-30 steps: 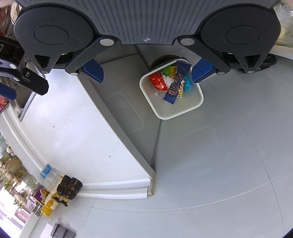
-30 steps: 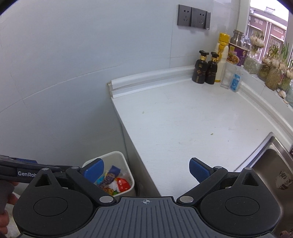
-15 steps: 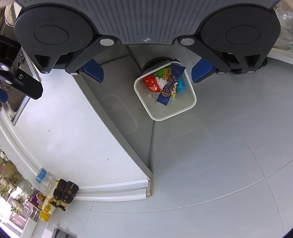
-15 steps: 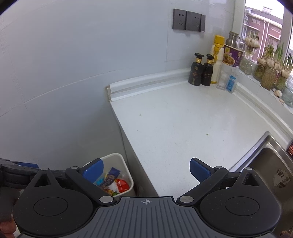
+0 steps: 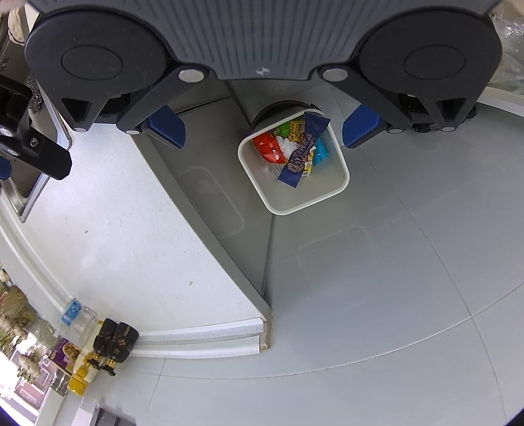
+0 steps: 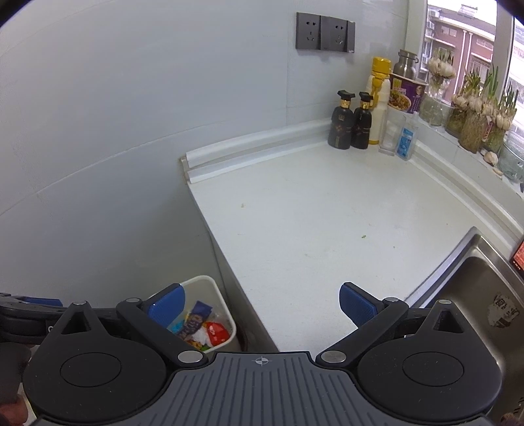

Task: Collect trash

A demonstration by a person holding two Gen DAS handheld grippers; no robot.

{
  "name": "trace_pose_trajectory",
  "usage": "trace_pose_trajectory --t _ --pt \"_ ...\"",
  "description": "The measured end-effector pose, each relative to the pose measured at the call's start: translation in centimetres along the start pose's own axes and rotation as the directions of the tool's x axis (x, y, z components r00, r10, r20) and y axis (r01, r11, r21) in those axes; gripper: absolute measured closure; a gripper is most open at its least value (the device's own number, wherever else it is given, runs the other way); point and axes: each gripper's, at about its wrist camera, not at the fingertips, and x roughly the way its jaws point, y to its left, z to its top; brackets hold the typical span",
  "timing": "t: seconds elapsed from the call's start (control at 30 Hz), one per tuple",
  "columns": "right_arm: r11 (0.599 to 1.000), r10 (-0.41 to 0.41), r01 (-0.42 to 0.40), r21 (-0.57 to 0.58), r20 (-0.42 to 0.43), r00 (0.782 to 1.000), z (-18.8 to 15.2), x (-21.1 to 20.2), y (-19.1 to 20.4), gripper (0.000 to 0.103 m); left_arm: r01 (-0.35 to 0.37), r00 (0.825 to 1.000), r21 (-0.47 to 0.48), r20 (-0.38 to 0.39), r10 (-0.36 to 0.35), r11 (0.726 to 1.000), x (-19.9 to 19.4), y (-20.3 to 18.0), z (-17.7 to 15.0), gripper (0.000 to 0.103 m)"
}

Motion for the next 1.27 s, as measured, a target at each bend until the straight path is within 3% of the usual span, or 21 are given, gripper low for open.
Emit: trace_pose_trajectory --t 1.27 --pt "0.999 0.035 -0.034 0.020 -0.072 0.997 0.6 3.2 -1.6 0.001 -0.015 0.997 0.015 -0.073 0.016 1.000 2.3 -0.3 0.7 0.001"
